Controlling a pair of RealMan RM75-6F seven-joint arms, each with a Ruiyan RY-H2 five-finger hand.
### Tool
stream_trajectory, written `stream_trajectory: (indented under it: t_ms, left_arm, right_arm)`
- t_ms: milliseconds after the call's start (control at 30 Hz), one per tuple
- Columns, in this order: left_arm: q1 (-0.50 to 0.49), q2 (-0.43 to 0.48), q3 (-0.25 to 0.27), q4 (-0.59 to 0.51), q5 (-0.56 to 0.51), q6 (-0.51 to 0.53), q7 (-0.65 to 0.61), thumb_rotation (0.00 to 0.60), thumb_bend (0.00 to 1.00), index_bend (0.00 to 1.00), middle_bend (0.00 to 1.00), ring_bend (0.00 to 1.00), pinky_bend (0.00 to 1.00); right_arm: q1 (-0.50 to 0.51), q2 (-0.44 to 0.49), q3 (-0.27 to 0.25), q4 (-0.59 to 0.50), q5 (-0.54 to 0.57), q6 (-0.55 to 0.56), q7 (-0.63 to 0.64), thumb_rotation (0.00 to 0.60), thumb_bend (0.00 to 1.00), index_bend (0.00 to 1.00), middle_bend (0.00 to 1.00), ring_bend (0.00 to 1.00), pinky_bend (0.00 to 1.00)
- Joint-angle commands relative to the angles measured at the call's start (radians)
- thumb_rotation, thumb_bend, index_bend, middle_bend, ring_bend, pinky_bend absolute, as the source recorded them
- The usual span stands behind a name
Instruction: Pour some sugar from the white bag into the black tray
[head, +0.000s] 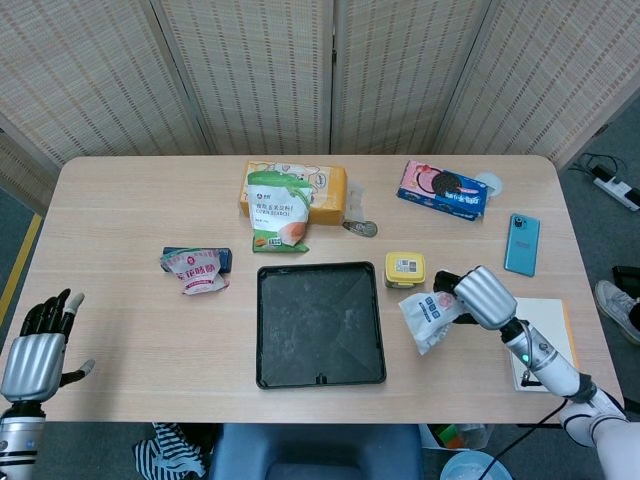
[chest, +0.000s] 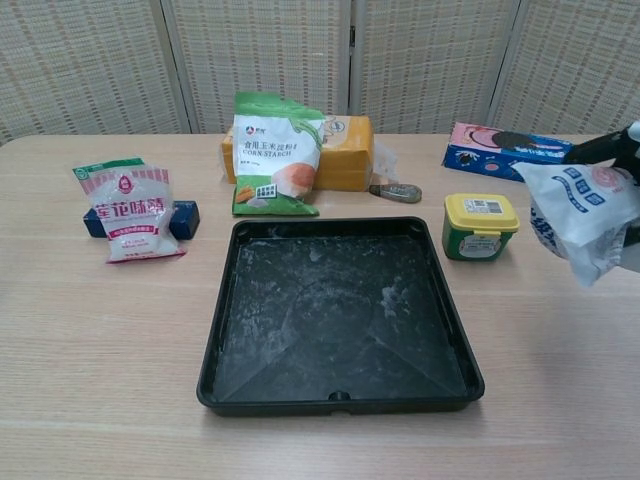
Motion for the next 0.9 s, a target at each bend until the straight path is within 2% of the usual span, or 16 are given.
stream_trajectory:
  t_ms: [33, 100, 267, 500, 667, 900]
  left_arm:
    - [0.002, 0.014, 0.006, -0.006, 0.012, 0.000, -0.024, 0.600, 0.18, 0.00, 0.02, 0.08, 0.13]
    - [0.007, 0.028, 0.009, -0.012, 0.022, 0.004, -0.051, 0.600, 0.18, 0.00, 0.02, 0.08, 0.13]
    - [0.014, 0.053, 0.021, -0.021, 0.050, 0.010, -0.103, 0.600, 0.18, 0.00, 0.02, 0.08, 0.13]
    - [0.022, 0.080, 0.033, -0.028, 0.084, 0.020, -0.161, 0.600, 0.18, 0.00, 0.02, 0.08, 0.13]
    - [0.028, 0.096, 0.035, -0.025, 0.096, 0.031, -0.201, 0.600, 0.18, 0.00, 0.02, 0.08, 0.13]
    - [0.038, 0.104, 0.041, -0.025, 0.117, 0.047, -0.221, 0.600, 0.18, 0.00, 0.02, 0.08, 0.13]
  right_arm:
    - [0.084, 0.045, 0.040, -0.140, 0.007, -0.081, -0.150, 0.600, 0.19, 0.91, 0.88, 0.97, 1.00]
    - [0.130, 0.056, 0.062, -0.205, 0.005, -0.123, -0.242, 0.600, 0.19, 0.91, 0.88, 0.96, 1.00]
    - [0.203, 0.050, 0.092, -0.274, -0.005, -0.196, -0.410, 0.600, 0.19, 0.91, 0.88, 0.97, 1.00]
    - [0.284, -0.011, 0.106, -0.259, -0.047, -0.245, -0.598, 0.600, 0.19, 0.91, 0.88, 0.97, 1.00]
    - [0.308, -0.064, 0.095, -0.210, -0.079, -0.232, -0.662, 0.600, 0.19, 0.91, 0.88, 0.97, 1.00]
    - [0.302, -0.107, 0.080, -0.151, -0.088, -0.198, -0.659, 0.600, 0.19, 0.91, 0.88, 0.97, 1.00]
